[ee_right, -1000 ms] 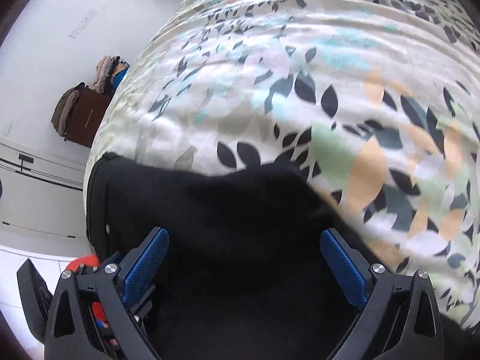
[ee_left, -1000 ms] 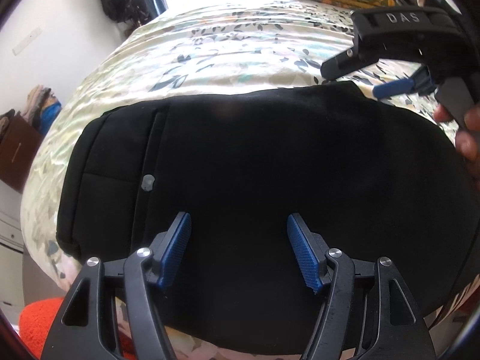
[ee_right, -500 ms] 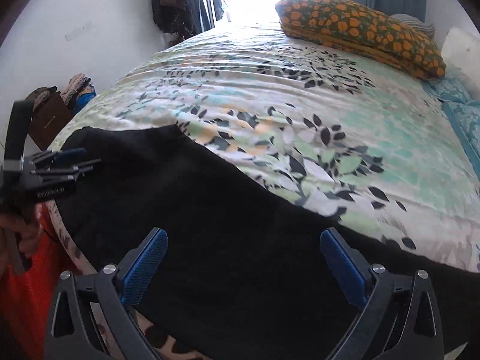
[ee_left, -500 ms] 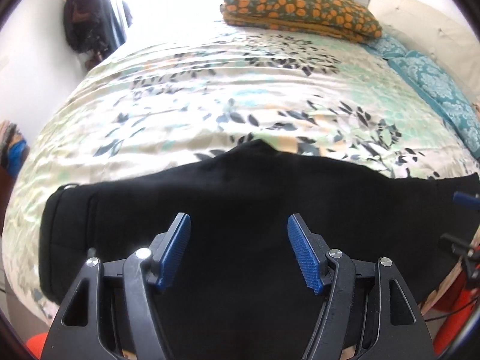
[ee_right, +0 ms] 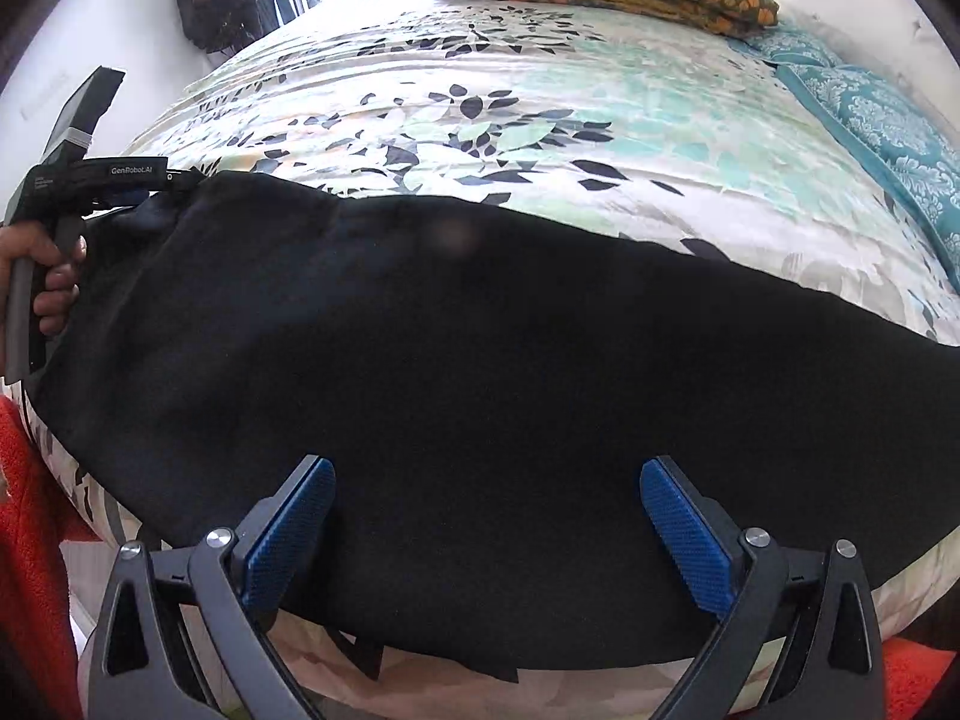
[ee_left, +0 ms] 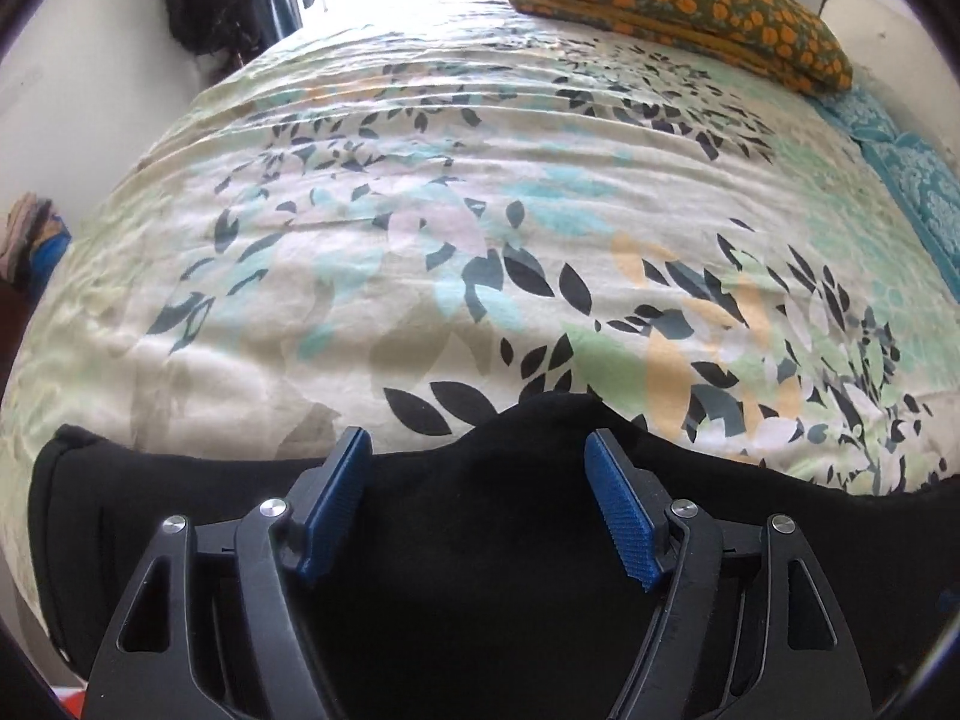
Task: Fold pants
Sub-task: 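Move the right tool to the folded end of the black trousers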
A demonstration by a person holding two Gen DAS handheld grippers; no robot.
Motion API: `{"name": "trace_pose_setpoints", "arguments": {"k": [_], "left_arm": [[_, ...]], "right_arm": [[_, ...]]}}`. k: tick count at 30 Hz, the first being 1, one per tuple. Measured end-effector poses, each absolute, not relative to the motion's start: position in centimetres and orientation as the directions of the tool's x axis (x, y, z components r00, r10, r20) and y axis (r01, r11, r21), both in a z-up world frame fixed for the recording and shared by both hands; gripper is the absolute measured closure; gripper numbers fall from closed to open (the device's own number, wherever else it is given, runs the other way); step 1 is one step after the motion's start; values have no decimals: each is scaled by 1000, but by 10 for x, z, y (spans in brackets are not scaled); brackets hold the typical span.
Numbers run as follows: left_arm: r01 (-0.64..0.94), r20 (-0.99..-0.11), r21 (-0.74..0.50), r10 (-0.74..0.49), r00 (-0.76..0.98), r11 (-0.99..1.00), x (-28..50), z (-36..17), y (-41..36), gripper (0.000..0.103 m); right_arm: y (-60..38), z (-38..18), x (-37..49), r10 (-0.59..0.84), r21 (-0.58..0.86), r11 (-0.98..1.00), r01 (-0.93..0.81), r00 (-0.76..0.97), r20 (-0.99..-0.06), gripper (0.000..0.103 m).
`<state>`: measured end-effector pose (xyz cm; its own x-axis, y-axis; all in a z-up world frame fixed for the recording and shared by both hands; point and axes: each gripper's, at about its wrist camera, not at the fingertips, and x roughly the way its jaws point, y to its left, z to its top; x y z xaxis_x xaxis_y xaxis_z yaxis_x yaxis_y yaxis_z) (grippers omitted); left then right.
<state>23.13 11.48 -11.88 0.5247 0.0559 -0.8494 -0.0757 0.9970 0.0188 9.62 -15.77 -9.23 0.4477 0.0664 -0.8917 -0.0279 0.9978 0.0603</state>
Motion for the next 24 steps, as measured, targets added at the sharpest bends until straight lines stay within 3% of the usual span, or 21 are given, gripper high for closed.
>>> {"name": "trace_pose_setpoints", "arguments": {"k": [5, 11, 14, 17, 24], "left_arm": [[38, -837, -20, -38, 545, 999, 171, -94, 103, 27], [165, -873, 29, -55, 484, 986, 112, -122, 70, 27], [144, -900, 72, 2, 436, 987, 102, -147, 77, 26], [120, -898, 82, 22, 439, 989, 101, -135, 84, 27], [126, -846, -13, -78, 528, 992, 91, -100, 79, 27]], "right_arm": [[-145, -89, 98, 90, 71, 996, -59, 463, -882, 2], [-123, -77, 92, 102, 40, 990, -134, 502, -859, 2], [-110, -81, 86, 104, 12, 981, -192, 480, -871, 2], [-107, -97, 81, 101, 12, 977, -211, 413, -905, 2], [-111, -79, 72, 77, -25, 981, -194, 498, -864, 2]]}}
